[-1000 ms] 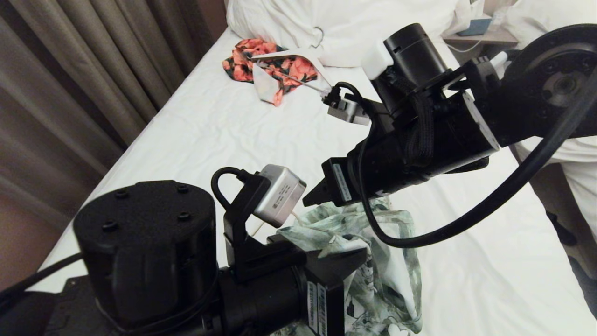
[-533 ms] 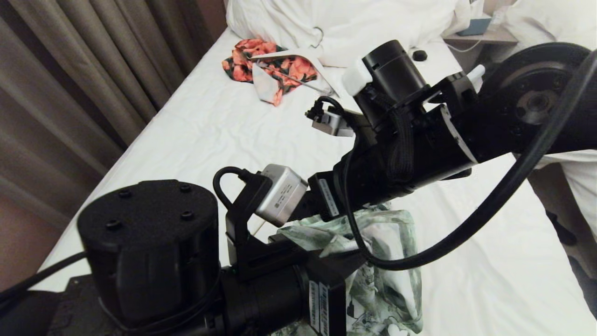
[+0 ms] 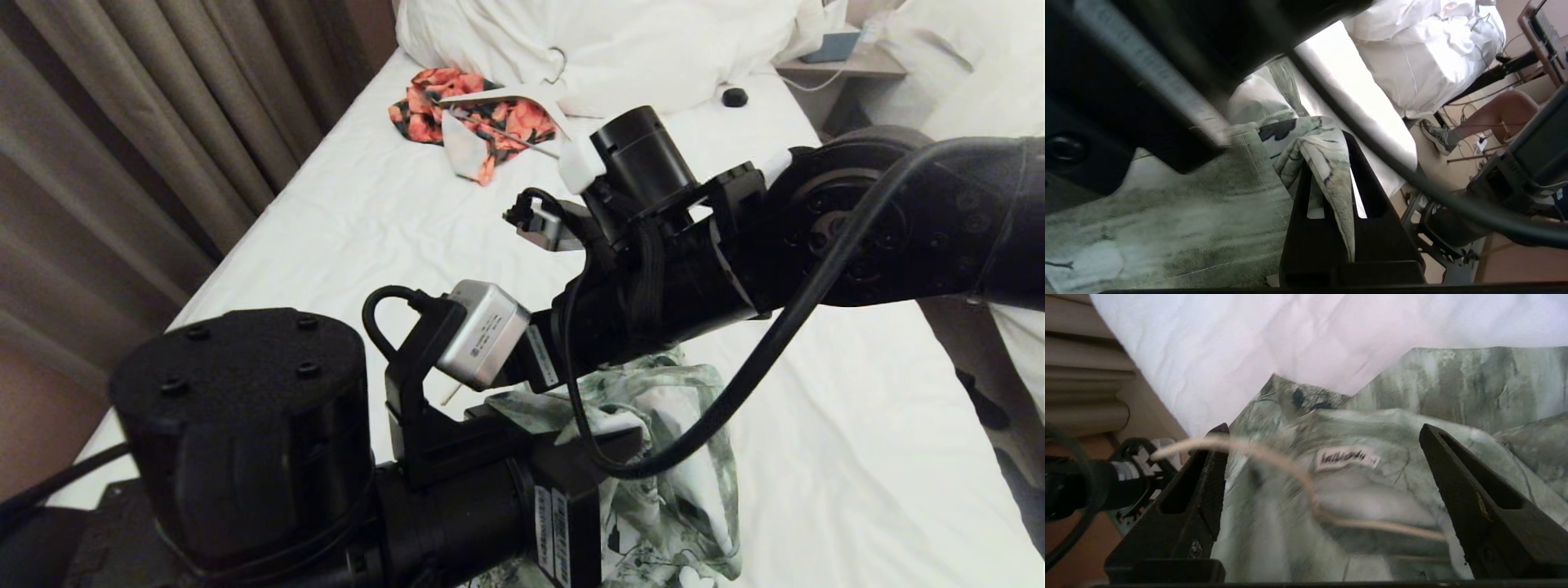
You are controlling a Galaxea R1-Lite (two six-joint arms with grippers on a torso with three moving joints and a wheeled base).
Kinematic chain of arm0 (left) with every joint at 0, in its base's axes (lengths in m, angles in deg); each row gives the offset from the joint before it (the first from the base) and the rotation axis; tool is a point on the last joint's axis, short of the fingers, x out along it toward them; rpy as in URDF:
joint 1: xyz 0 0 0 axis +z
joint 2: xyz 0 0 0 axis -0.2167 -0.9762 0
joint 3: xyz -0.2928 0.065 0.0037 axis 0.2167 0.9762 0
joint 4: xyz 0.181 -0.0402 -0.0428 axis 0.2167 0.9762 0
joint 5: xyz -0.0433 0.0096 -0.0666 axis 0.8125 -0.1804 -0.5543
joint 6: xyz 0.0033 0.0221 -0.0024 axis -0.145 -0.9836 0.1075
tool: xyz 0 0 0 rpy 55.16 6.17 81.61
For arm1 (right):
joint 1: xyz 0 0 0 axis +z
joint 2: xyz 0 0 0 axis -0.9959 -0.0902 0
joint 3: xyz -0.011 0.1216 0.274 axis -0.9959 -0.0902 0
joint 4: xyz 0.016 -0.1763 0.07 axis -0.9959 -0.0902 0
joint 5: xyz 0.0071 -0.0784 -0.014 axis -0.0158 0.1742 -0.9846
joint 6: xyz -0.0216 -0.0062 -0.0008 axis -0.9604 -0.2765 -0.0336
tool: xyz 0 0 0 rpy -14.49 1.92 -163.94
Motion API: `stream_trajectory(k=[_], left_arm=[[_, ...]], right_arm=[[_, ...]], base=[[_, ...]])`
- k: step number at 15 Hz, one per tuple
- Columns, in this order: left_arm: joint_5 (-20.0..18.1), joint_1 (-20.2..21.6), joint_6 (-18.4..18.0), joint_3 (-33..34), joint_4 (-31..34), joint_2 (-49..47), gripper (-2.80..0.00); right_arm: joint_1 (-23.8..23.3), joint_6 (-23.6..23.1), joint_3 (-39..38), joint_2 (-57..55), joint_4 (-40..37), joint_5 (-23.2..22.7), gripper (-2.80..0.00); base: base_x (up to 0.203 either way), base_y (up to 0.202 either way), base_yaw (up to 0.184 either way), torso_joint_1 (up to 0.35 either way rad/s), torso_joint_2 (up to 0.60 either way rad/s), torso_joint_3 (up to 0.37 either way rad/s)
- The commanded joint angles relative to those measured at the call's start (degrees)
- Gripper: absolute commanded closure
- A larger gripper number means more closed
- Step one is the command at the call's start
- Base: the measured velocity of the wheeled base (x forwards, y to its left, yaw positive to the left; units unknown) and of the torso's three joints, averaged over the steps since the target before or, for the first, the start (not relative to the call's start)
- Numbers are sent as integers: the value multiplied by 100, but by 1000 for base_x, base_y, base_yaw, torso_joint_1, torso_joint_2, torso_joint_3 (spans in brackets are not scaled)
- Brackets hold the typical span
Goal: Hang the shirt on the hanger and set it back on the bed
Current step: Take the clothes hanger out of the clothes
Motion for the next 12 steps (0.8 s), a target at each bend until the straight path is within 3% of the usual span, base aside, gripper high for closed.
stream_trajectory(k=[1,6,7,12], left_arm=[[10,-2,4,5,-76,74,0],[15,-2,4,9,-101,155,0],[15,-2,4,16,-96,155,0],[10,-11,4,16,-96,155,0]], right_arm=[[-30,5,-7,-115,39,-7,-280],[-206,22,0,-248,399,18,-280],[-209,37,0,-231,402,72,0],[-278,116,-8,-188,446,90,0]], base=[[0,0,0,0,0,0],[0,0,0,0,0,0],[0,0,0,0,0,0],[0,0,0,0,0,0]])
